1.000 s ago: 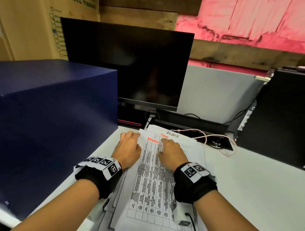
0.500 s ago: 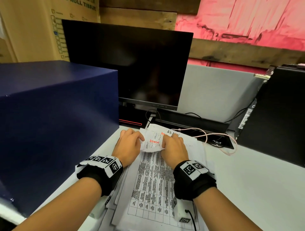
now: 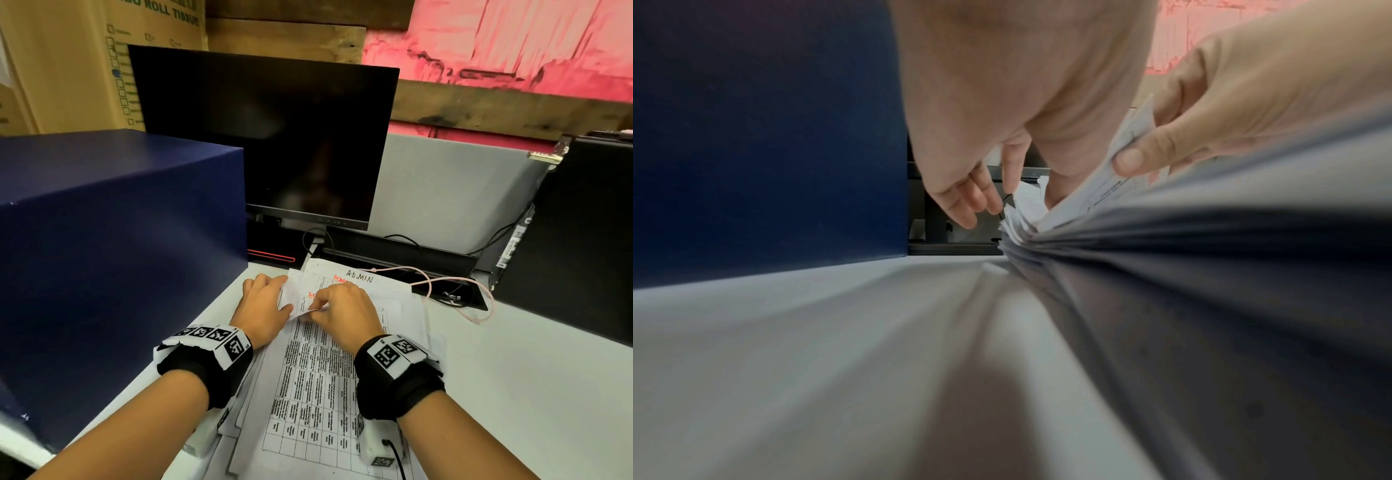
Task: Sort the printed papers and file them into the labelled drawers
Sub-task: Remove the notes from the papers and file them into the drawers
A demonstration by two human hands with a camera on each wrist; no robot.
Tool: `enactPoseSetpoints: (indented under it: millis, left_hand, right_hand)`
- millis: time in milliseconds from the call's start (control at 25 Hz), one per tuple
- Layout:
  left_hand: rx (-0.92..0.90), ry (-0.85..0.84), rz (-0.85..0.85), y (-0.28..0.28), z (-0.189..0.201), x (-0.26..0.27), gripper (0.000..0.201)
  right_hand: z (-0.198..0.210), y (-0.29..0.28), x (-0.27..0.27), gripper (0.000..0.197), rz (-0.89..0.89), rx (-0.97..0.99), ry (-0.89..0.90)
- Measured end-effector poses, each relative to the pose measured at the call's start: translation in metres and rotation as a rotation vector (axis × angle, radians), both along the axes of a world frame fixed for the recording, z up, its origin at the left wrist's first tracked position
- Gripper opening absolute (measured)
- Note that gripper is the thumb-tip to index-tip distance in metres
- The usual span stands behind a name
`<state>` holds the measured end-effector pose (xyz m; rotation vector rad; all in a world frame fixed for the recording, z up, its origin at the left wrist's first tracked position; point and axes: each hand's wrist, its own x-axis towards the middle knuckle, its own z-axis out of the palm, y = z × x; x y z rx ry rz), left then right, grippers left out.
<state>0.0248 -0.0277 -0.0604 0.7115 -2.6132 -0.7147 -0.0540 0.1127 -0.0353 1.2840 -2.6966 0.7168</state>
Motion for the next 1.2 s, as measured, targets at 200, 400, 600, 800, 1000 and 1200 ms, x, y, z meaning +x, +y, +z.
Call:
enactPoseSetpoints:
  millis: [200,400,600,800,1000,1200]
  left_hand:
    - [0.000,-0.010,0.002,0.001,0.002,0.000,0.061]
    - [-0.007,-0.013,0.000,-0.002,0.000,0.000,0.055]
    - [-0.040,0.026,-0.027,-0.002,0.001,0.000,0.055]
    - [0.009,0.090,-0.042,-0.002,0.001,0.001,0.054]
    - [0.022,0.166,-0.078,-0.001,0.003,0.002,0.030]
    - [0.017,0.212,-0.125,0.002,0.006,0.002,0.003]
  right_hand:
    - [-0.008,0.001,-0.006,0.044,0.041,-0.015,-0.049]
    - [-0.011,-0.003,-0.007,0.028,0.078,-0.001,-0.052]
    - [-0.013,-0.003,-0.009,0.023,0.084,0.012,-0.061]
    - [-0.014,-0.003,-0.008,0.021,0.085,0.022,-0.073]
    - [-0.013,-0.003,-0.007,0.016,0.068,0.031,-0.103]
    - [-0.009,-0.001,-0.002,0.029,0.092,0.027,-0.141]
